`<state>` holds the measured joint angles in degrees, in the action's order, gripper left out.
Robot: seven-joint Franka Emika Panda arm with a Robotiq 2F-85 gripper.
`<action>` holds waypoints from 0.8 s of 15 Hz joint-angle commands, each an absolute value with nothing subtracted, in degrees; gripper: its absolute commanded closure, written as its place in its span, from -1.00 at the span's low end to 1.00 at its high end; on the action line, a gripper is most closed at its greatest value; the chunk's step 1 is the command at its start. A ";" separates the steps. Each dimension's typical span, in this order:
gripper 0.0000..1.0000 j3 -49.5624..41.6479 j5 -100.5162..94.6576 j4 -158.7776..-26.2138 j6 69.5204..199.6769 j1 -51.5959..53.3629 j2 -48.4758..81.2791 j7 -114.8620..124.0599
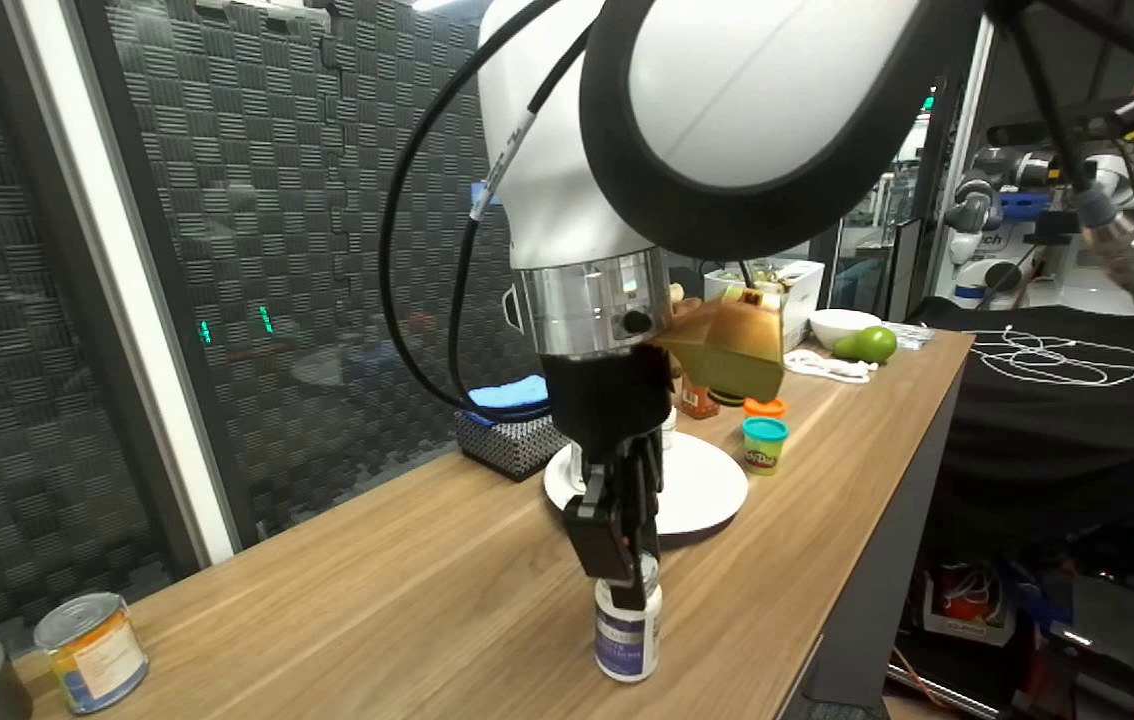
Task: Put the bottles on the tray
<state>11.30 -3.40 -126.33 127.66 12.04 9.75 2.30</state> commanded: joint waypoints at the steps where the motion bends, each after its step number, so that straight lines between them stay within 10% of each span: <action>1: 0.59 11.35 -3.47 -125.72 127.59 12.15 8.55 1.56; 12: 0.60 7.53 -0.14 -126.25 128.41 7.98 -0.25 5.79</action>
